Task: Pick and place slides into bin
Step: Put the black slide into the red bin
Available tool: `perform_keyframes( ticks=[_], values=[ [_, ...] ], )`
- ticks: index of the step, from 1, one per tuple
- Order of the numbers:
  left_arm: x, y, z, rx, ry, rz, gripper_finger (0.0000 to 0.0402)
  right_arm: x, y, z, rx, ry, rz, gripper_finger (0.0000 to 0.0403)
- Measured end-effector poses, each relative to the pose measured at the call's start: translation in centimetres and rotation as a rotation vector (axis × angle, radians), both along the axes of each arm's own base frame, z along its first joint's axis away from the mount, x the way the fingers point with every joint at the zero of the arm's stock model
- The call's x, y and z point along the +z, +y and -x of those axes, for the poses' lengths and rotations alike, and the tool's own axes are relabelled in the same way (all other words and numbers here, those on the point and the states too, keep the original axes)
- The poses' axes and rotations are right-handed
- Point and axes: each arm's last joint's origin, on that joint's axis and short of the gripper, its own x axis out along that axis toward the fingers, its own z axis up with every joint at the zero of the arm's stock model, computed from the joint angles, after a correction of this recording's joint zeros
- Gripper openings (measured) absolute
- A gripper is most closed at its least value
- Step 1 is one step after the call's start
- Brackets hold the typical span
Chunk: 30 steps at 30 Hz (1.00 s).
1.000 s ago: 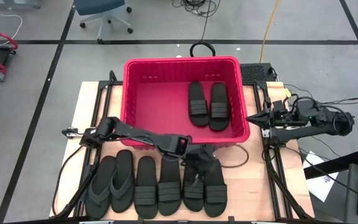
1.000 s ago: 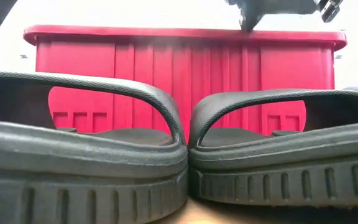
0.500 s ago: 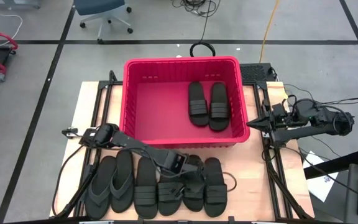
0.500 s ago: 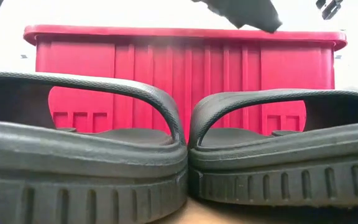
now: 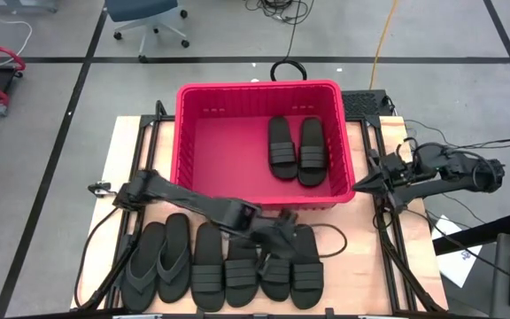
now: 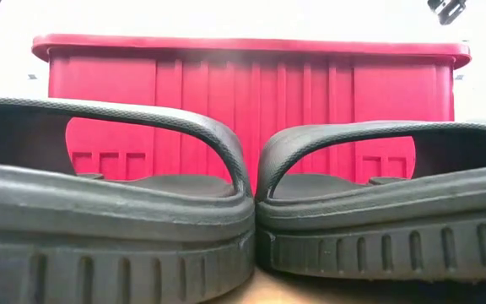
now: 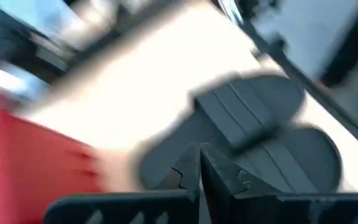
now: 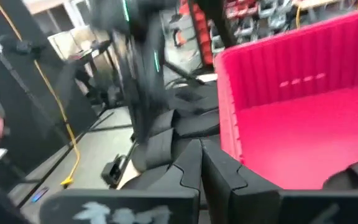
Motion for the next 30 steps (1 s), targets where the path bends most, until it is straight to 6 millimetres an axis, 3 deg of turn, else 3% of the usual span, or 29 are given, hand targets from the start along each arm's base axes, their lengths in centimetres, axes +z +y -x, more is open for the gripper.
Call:
perform_keyframes(
  ticks=[2,8,13,17,21,26,30],
  values=[
    [3.8,0.5,1.5,0.064,-0.108,-0.053,0.0008,0.2,0.2,-0.7,0.031,-0.002,-0.013,0.0],
    [12.1,3.2,7.5,0.351,-0.309,-0.007,0.0007,0.8,1.7,-4.2,0.249,-0.028,-0.08,0.0],
    [17.8,3.4,13.9,0.403,-0.469,0.086,0.0007,-1.4,4.1,-6.6,0.485,0.25,-0.15,0.0],
    [19.7,3.4,17.0,0.418,-0.528,0.104,0.0007,-2.8,6.7,-7.6,0.621,0.391,-0.154,0.0],
    [20.3,3.1,19.0,0.394,-0.523,0.101,0.0007,-4.2,9.1,-8.7,0.646,0.453,-0.098,0.0],
    [19.7,2.9,19.5,0.396,-0.464,0.087,0.0007,-6.3,10.5,-10.5,0.614,0.521,-0.035,0.0002],
    [19.5,2.9,19.6,0.413,-0.443,0.111,0.0007,-7.8,10.6,-12.3,0.524,0.582,-0.05,0.0031]
  ],
)
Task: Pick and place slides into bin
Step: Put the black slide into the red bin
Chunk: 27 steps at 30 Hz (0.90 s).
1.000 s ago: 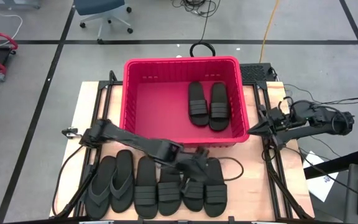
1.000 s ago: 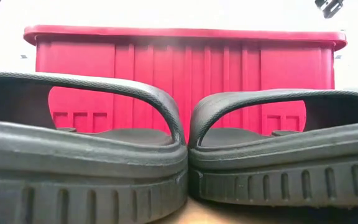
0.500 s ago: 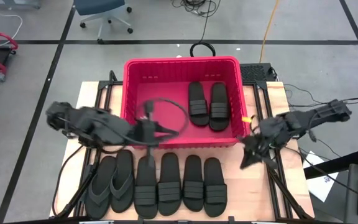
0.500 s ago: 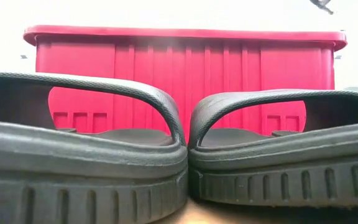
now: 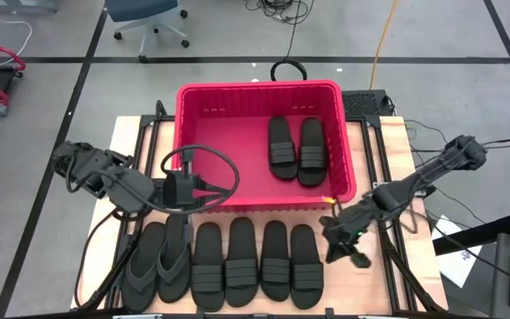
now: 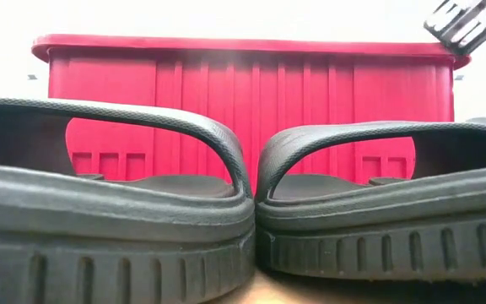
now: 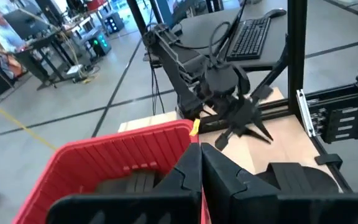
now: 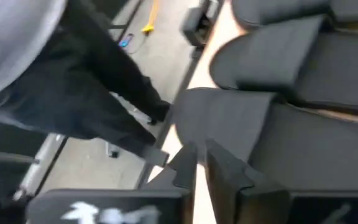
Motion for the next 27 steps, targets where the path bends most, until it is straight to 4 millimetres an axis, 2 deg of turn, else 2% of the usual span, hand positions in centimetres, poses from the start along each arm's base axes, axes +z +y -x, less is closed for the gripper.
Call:
perform_keyframes(
  ticks=[9,14,21,27],
  values=[
    [-0.1,0.0,0.0,-0.011,0.011,-0.009,0.0008,-3.5,1.0,-2.6,-0.042,0.117,0.023,0.0176],
    [-0.2,0.0,0.1,-0.026,0.027,-0.003,0.0007,-5.5,1.4,-3.3,-0.042,0.186,0.065,0.0229],
    [-0.2,-0.1,0.1,-0.035,0.027,-0.003,0.0007,-8.3,1.9,-4.0,-0.062,0.301,0.088,0.0255],
    [-0.2,-0.4,0.2,-0.05,0.027,-0.002,0.0007,-9.5,2.7,-5.0,-0.017,0.291,0.016,0.0243]
  ],
)
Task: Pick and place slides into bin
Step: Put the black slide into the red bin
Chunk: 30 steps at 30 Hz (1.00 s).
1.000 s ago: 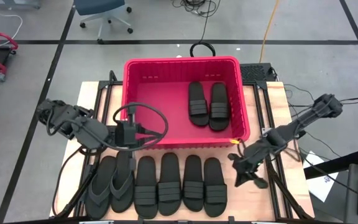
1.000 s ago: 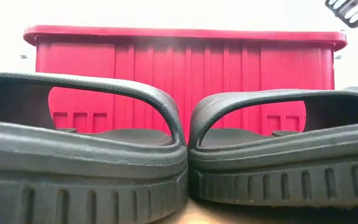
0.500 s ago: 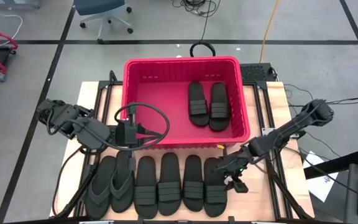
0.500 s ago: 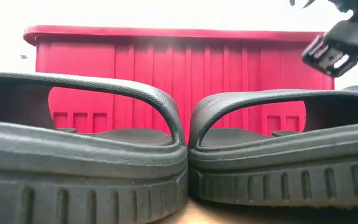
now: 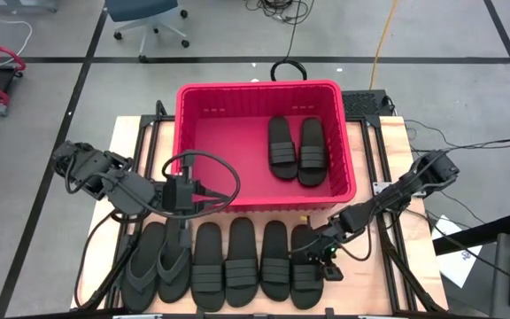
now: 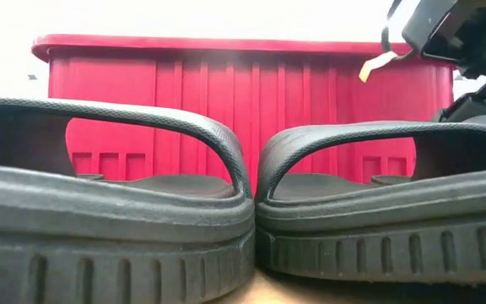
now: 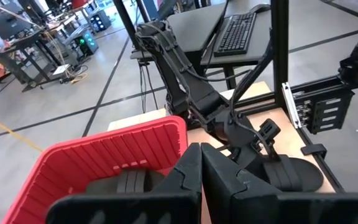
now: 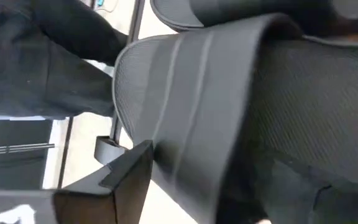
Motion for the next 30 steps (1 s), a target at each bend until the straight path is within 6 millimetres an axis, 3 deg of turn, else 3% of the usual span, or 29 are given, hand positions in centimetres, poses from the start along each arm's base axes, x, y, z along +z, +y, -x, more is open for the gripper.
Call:
perform_keyframes(
  ticks=[5,12,21,25,30],
  values=[
    [0.0,-0.3,0.1,-0.009,0.0,0.005,0.0007,-0.2,0.3,-0.2,0.021,-0.031,-0.01,0.0185],
    [0.0,-0.8,0.4,-0.033,-0.001,0.007,0.0007,1.4,0.6,0.4,0.041,-0.07,-0.051,0.002],
    [0.0,-0.9,0.5,-0.037,-0.003,0.006,0.0007,5.1,1.1,2.0,0.033,-0.074,-0.193,0.0006],
    [0.0,-1.0,0.6,-0.041,-0.003,0.006,0.0007,8.9,1.9,2.5,0.048,-0.128,-0.273,0.0006],
    [0.2,-1.2,0.9,-0.056,-0.008,-0.002,0.0007,16.7,1.9,1.8,0.032,-0.294,-0.24,0.0004]
  ],
)
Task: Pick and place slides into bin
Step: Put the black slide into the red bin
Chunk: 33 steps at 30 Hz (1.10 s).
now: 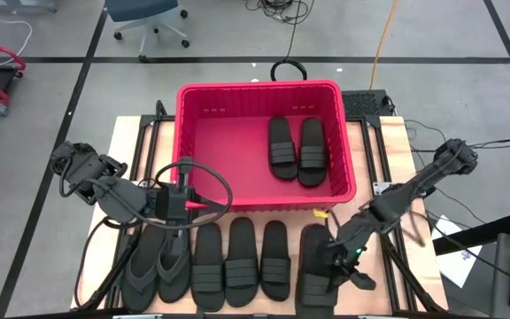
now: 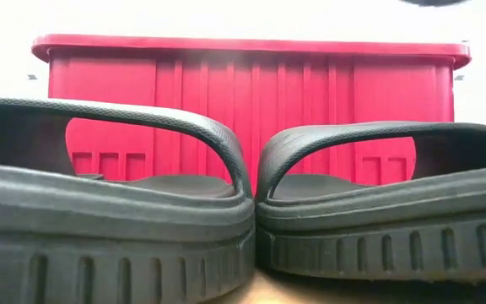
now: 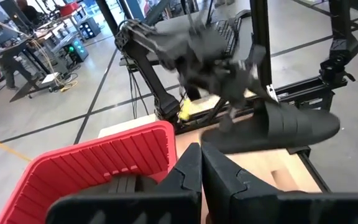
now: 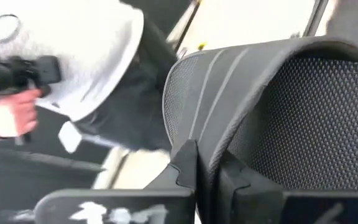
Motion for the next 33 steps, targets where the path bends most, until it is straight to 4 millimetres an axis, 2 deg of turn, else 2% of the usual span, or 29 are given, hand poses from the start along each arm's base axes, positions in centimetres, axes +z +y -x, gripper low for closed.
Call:
perform_keyframes(
  ticks=[3,6,9,12,18,22,29,33],
  values=[
    [0.0,0.0,0.0,-0.001,0.0,-0.001,0.0008,5.4,-1.5,-0.5,-0.097,-0.158,0.107,0.0004],
    [0.0,0.0,0.0,0.0,0.0,-0.002,0.0007,10.0,-4.4,-0.8,-0.29,-0.304,0.243,0.0004],
    [0.0,0.0,0.0,-0.009,0.0,-0.028,0.0007,13.2,-8.0,-0.5,-0.464,-0.357,0.389,0.0004],
    [0.0,0.2,-0.1,-0.01,0.0,-0.053,0.0007,15.0,-11.9,0.2,-0.565,-0.321,0.489,0.0004],
    [0.6,1.9,0.2,0.04,-0.02,-0.047,0.0008,14.7,-19.4,0.9,-0.64,-0.207,0.569,0.0004],
    [1.3,3.6,0.8,0.096,-0.047,-0.003,0.0008,13.8,-23.5,0.5,-0.625,-0.231,0.595,0.0004],
    [2.4,6.3,2.2,0.2,-0.091,0.092,0.0008,9.7,-31.3,-3.6,-0.587,-0.244,0.627,0.0004],
    [2.4,6.9,2.4,0.232,-0.083,0.119,0.0008,6.6,-34.0,-6.3,-0.498,-0.253,0.592,0.0004]
  ],
)
